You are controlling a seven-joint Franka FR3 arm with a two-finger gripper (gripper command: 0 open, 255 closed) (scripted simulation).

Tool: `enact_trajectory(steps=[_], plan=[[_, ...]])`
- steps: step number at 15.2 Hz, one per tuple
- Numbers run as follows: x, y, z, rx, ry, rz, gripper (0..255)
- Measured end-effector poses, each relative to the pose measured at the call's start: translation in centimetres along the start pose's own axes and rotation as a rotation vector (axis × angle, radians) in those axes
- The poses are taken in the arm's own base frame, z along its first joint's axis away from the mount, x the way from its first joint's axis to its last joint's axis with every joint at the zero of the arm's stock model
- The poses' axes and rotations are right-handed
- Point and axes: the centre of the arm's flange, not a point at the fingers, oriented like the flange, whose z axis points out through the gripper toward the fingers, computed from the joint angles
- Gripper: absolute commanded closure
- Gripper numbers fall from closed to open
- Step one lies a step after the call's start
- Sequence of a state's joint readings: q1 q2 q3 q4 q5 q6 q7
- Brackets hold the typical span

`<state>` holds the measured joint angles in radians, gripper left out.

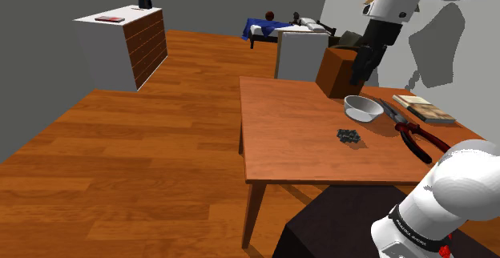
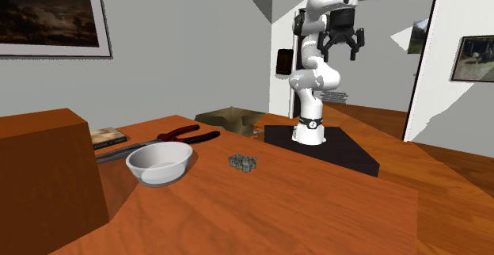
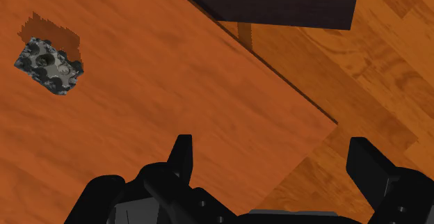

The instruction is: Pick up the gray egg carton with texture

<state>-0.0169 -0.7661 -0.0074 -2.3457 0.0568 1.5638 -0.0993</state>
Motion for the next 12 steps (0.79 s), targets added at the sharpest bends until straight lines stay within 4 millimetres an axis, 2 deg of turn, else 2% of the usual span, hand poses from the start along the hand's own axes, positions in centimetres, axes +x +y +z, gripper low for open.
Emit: enact_trajectory(steps=[1,3,12], plan=[[0.0,0.0,0.0,0.000,0.000,0.000,0],[0.3,0.8,1.2,-0.008,0.004,0.010,0],[1.2,7.1,10.2,-0.070,0.035,0.084,0]])
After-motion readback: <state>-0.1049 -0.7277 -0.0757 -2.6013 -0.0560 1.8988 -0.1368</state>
